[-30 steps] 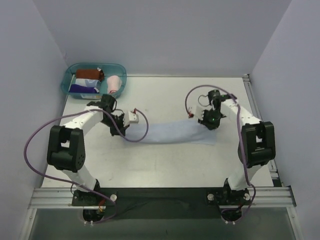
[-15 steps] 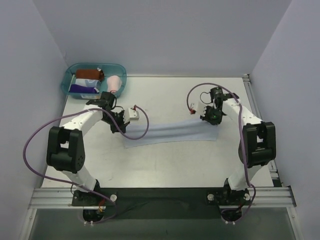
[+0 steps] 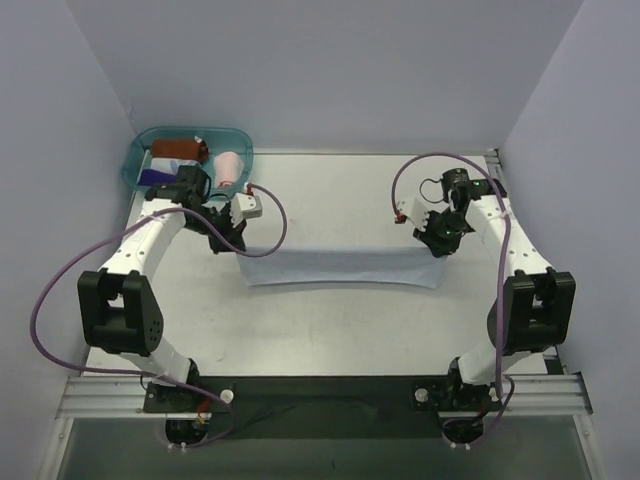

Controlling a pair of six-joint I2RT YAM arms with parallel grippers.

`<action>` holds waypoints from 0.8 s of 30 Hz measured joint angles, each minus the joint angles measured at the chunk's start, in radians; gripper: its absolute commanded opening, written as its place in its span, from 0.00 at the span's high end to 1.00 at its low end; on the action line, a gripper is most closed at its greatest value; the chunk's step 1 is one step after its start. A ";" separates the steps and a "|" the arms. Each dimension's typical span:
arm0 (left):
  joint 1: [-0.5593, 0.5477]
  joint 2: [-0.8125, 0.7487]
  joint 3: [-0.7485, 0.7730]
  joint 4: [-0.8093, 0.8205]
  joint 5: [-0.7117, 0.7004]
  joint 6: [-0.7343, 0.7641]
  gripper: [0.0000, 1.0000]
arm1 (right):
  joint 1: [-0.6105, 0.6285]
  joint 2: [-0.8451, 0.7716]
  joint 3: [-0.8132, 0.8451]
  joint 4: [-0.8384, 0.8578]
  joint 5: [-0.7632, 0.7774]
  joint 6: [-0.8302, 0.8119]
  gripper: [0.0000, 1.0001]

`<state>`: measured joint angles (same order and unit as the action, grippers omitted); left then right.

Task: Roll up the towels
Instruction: Fold the towel

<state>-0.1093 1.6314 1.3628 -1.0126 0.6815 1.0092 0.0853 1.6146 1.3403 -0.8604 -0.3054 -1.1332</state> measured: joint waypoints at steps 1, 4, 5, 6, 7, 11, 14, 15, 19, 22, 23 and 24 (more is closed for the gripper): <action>0.001 -0.024 -0.011 -0.031 0.007 0.000 1.00 | -0.001 -0.021 0.000 -0.040 -0.010 -0.002 1.00; 0.006 -0.080 -0.037 -0.122 0.030 0.002 1.00 | -0.003 -0.055 0.002 -0.153 -0.040 -0.015 1.00; 0.008 -0.083 -0.042 -0.145 0.034 0.001 1.00 | -0.004 -0.049 0.005 -0.183 -0.046 -0.018 1.00; 0.008 -0.076 -0.044 -0.163 0.035 0.000 1.00 | -0.005 -0.032 0.011 -0.207 -0.053 -0.019 1.00; 0.009 -0.053 -0.043 -0.177 0.038 -0.004 1.00 | -0.005 0.005 0.026 -0.235 -0.056 -0.019 0.99; 0.017 0.151 -0.001 -0.198 0.050 -0.036 1.00 | -0.003 0.291 0.198 -0.322 -0.069 -0.005 0.97; 0.038 0.344 0.066 -0.174 0.057 -0.085 1.00 | -0.003 0.530 0.327 -0.322 -0.085 0.016 0.96; 0.047 0.386 0.083 -0.159 0.057 -0.098 1.00 | -0.003 0.587 0.352 -0.315 -0.087 0.026 0.96; 0.068 0.449 0.123 -0.115 0.056 -0.148 1.00 | -0.003 0.674 0.425 -0.334 -0.093 0.060 0.91; 0.068 0.450 0.154 -0.093 0.056 -0.169 1.00 | -0.003 0.674 0.497 -0.332 -0.091 0.073 0.79; 0.067 0.451 0.163 -0.082 0.055 -0.175 0.98 | -0.003 0.674 0.516 -0.325 -0.088 0.082 0.76; 0.066 0.451 0.164 -0.069 0.055 -0.179 0.94 | -0.003 0.674 0.528 -0.317 -0.084 0.090 0.63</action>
<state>-0.0429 2.0819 1.5272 -1.0813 0.7361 0.8299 0.0818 2.2890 1.8687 -1.1778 -0.3893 -1.0431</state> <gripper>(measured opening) 0.040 0.211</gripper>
